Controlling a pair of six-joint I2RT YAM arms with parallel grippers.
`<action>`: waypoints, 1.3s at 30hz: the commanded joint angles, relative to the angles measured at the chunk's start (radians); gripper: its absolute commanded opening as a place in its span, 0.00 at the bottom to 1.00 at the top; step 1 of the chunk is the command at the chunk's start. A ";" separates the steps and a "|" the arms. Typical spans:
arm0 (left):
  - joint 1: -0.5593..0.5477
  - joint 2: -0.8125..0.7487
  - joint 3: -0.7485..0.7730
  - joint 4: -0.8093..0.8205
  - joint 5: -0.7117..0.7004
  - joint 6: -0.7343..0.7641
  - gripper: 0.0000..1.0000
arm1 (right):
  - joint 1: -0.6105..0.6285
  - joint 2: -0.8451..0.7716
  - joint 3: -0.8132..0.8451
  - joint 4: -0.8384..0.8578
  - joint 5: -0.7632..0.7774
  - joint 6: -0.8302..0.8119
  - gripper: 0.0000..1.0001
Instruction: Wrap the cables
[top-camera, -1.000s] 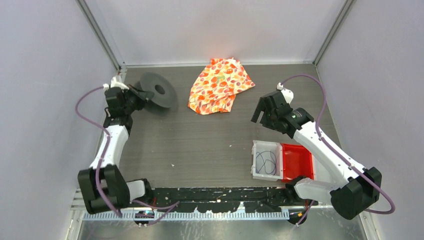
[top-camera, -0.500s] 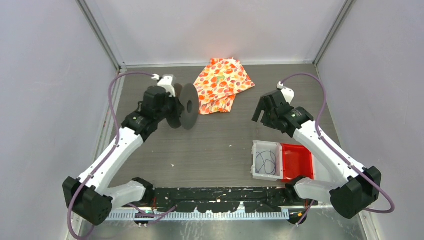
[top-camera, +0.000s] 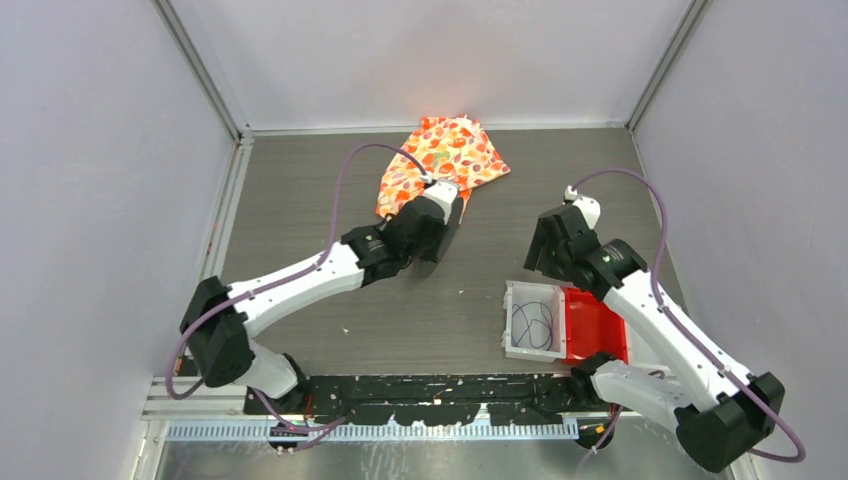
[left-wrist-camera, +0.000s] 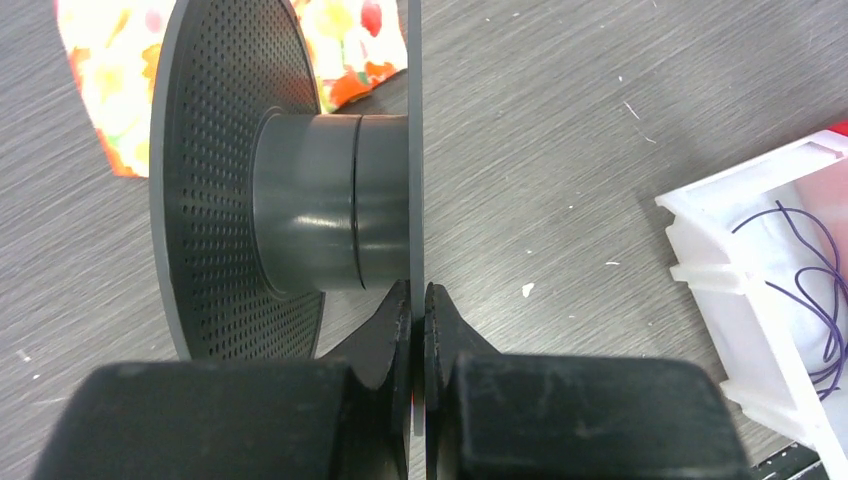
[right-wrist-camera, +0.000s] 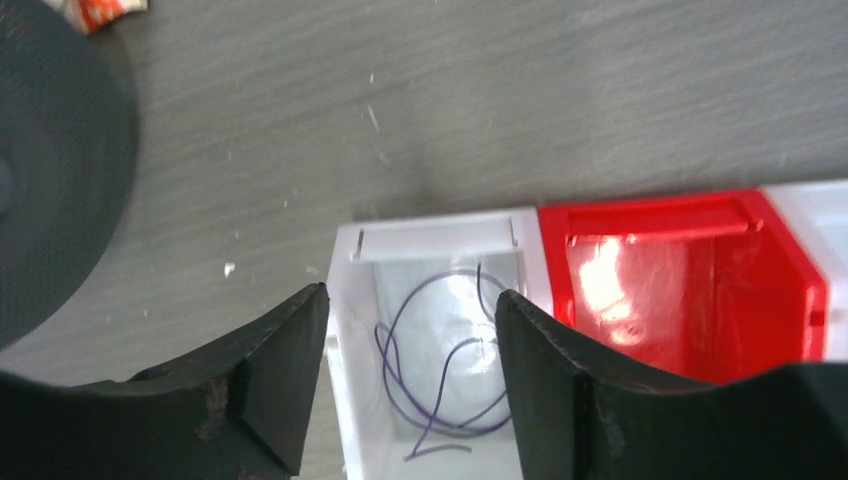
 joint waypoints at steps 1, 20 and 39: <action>-0.020 0.058 0.094 0.169 -0.044 0.024 0.00 | 0.004 -0.104 -0.072 -0.045 -0.135 -0.013 0.62; -0.016 0.261 0.297 0.019 0.059 0.119 0.11 | 0.035 -0.031 -0.135 -0.107 -0.275 0.089 0.55; -0.011 0.213 0.342 -0.050 0.104 0.055 0.34 | 0.100 0.085 -0.236 0.022 -0.285 0.143 0.44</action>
